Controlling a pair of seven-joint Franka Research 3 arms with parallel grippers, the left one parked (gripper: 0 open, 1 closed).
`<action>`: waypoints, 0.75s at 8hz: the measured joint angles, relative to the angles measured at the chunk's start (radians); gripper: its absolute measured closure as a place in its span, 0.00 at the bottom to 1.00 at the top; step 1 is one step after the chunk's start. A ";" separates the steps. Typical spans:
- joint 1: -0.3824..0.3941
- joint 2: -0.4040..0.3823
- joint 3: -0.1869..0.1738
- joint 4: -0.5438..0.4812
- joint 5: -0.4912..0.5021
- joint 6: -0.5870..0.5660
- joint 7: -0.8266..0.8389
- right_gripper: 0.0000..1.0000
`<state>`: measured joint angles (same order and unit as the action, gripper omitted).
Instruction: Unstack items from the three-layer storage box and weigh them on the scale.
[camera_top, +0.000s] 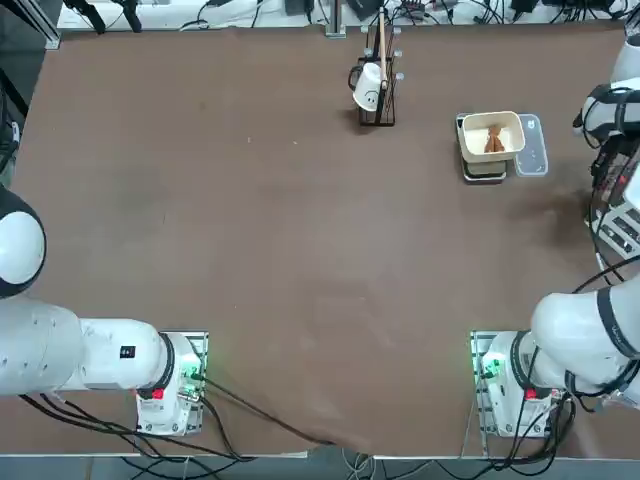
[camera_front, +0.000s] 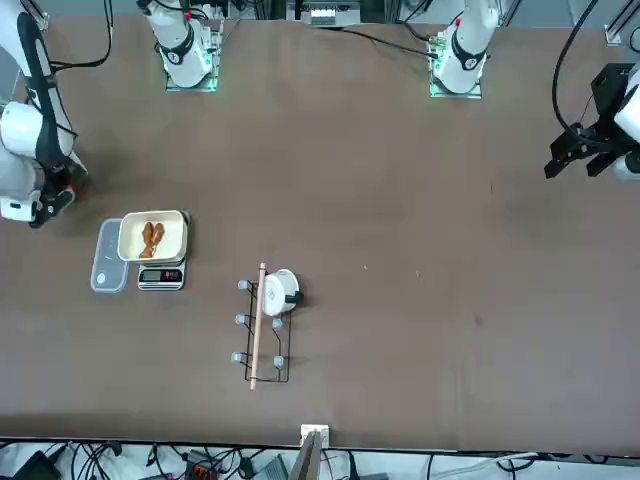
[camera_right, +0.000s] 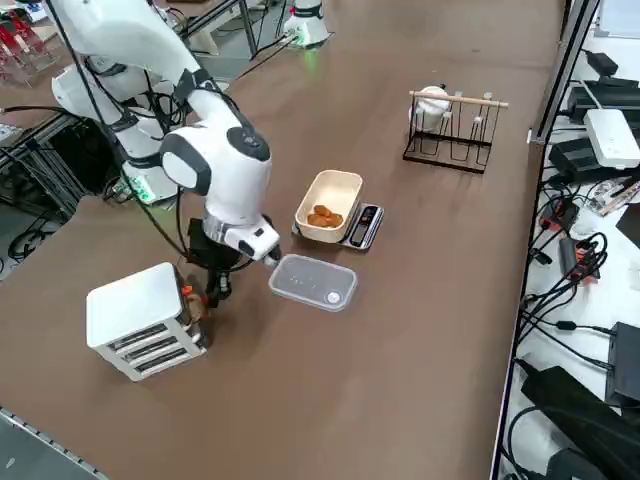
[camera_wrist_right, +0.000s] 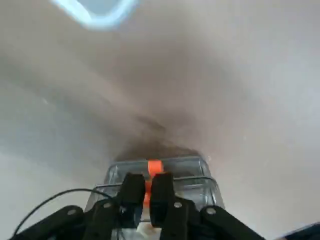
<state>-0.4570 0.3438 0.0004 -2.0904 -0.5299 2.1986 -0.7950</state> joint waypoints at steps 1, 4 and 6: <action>0.019 0.000 0.014 0.012 0.035 0.000 0.001 0.89; 0.059 0.008 0.028 0.034 0.106 0.000 0.009 0.89; 0.058 0.016 0.027 0.042 0.112 -0.001 0.009 0.89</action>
<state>-0.3986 0.3601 0.0277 -2.0482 -0.4174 2.1977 -0.7857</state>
